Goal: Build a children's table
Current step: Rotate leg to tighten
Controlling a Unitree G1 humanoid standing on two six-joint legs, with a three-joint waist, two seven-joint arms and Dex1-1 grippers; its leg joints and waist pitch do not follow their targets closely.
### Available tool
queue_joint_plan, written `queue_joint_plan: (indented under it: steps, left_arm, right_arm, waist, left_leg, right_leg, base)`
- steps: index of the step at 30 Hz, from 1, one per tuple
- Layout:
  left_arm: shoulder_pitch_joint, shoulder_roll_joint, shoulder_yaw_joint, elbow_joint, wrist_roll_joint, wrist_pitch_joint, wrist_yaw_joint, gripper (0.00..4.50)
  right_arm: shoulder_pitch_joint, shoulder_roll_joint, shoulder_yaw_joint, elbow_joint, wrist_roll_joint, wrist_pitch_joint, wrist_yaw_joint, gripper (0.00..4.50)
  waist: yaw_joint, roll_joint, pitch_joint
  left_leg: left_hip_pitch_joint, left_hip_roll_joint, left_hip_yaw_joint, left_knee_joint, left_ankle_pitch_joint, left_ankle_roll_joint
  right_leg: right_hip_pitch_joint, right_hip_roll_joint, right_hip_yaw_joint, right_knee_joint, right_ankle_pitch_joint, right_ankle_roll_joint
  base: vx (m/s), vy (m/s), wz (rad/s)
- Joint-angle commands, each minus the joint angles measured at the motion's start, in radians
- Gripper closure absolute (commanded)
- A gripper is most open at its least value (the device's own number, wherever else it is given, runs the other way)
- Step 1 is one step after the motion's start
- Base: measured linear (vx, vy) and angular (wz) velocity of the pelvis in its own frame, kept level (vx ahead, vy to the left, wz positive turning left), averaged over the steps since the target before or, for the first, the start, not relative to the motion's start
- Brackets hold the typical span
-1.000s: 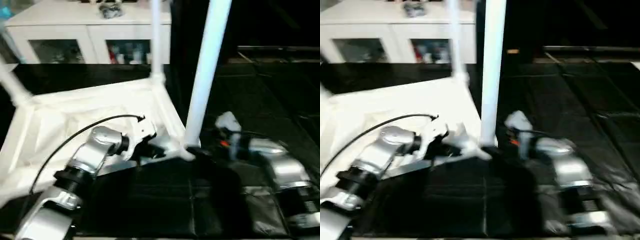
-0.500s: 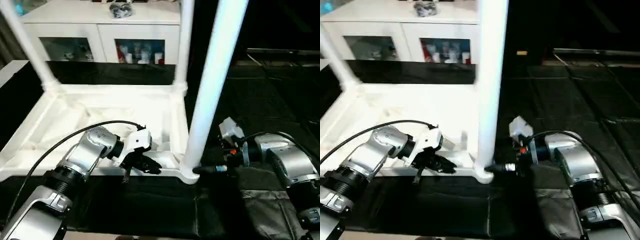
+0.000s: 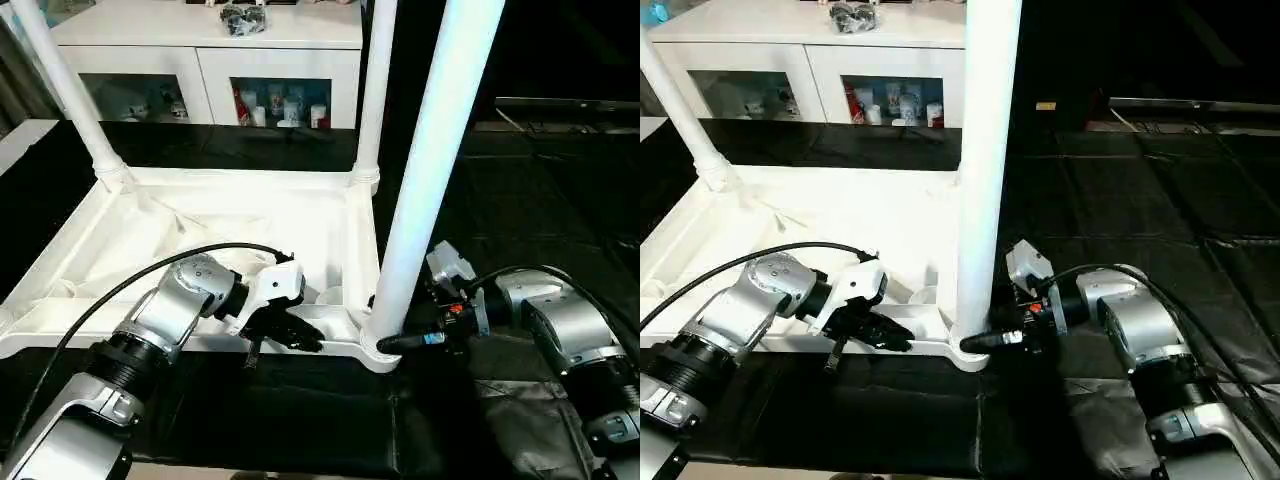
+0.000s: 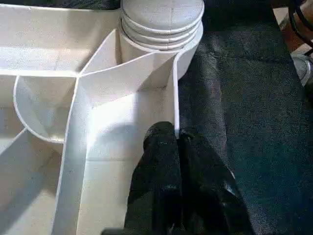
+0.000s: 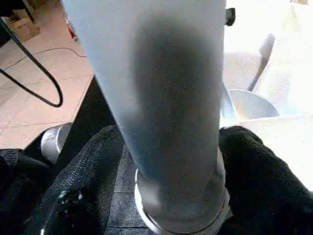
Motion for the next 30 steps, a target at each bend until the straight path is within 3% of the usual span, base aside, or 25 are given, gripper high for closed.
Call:
queue_joint_plan:
  steps: [1,10,16,18,20,24,25,27,30]
  left_arm:
    - [-0.002,-0.005,-0.014,-0.040,-0.018,-0.024,-0.039,4.50]
    - [-0.003,-0.006,-0.009,-0.033,-0.020,-0.024,-0.029,4.50]
    - [-0.011,-0.046,0.032,-0.023,-0.044,0.029,0.039,4.50]
    - [-0.029,-0.109,0.080,-0.001,-0.046,0.102,0.178,4.50]
    - [-0.036,-0.144,0.098,0.007,-0.040,0.129,0.255,4.50]
    - [-0.056,-0.220,0.130,0.022,-0.020,0.200,0.414,4.50]
    - [-0.062,-0.237,0.137,0.026,-0.017,0.213,0.446,4.50]
    - [-0.080,-0.285,0.159,0.040,-0.008,0.250,0.539,4.50]
    - [-0.101,-0.339,0.184,0.051,0.007,0.279,0.648,4.50]
  right_arm:
    - [-0.023,-0.003,0.007,-0.004,0.016,0.000,0.012,1.57]
    - [-0.024,0.001,0.008,0.000,0.020,0.004,0.022,2.35]
    - [-0.001,0.028,-0.008,-0.032,0.028,0.041,-0.041,2.47]
    - [0.025,0.086,-0.022,-0.038,-0.011,0.062,-0.210,2.50]
    - [0.040,0.135,-0.034,-0.045,-0.028,0.076,-0.315,2.51]
    - [0.041,0.260,-0.061,-0.040,-0.068,0.134,-0.560,2.52]
    - [0.033,0.289,-0.068,-0.030,-0.076,0.144,-0.612,2.53]
    - [0.007,0.366,-0.087,0.000,-0.099,0.169,-0.751,2.54]
    - [-0.021,0.441,-0.096,0.017,-0.123,0.171,-0.873,2.54]
  waist:
    - [-0.004,-0.017,-0.073]
    - [-0.004,-0.015,-0.074]
    - [-0.005,-0.012,-0.072]
    - [-0.007,-0.008,-0.069]
    - [-0.014,-0.013,-0.068]
    - [-0.039,-0.013,-0.066]
    - [-0.048,-0.008,-0.063]
    - [-0.062,-0.010,-0.063]
    - [-0.068,-0.010,-0.065]
  left_leg:
    - [0.007,0.017,0.008,-0.067,-0.197,0.066]
    - [0.007,0.017,0.008,-0.066,-0.192,0.064]
    - [0.008,0.016,0.008,-0.067,-0.207,0.057]
    - [0.009,0.013,0.007,-0.068,-0.227,0.042]
    - [0.008,0.010,0.005,-0.070,-0.235,0.024]
    - [0.001,0.004,-0.002,-0.076,-0.266,0.007]
    - [0.003,0.003,0.000,-0.076,-0.274,0.004]
    - [0.004,0.000,-0.001,-0.075,-0.279,-0.002]
    - [0.008,-0.002,-0.002,-0.073,-0.287,0.007]
  right_leg:
    - [0.055,-0.031,0.038,-0.056,-0.234,-0.250]
    - [0.055,-0.030,0.038,-0.055,-0.229,-0.251]
    - [0.055,-0.030,0.038,-0.059,-0.246,-0.247]
    - [0.053,-0.029,0.039,-0.063,-0.288,-0.233]
    - [0.054,-0.030,0.037,-0.068,-0.324,-0.212]
    - [0.058,-0.031,0.030,-0.081,-0.440,-0.150]
    - [0.050,-0.029,0.032,-0.085,-0.442,-0.150]
    - [0.049,-0.027,0.030,-0.086,-0.452,-0.150]
    - [0.046,-0.028,0.027,-0.093,-0.478,-0.140]
  base:
    - [0.000,0.000,0.00]
    - [0.000,0.000,0.00]
    - [0.000,0.000,0.00]
    - [0.000,0.000,0.00]
    - [0.000,0.000,0.00]
    - [0.000,0.000,0.00]
    - [0.000,0.000,0.00]
    - [0.000,0.000,0.00]
    - [0.000,0.000,0.00]
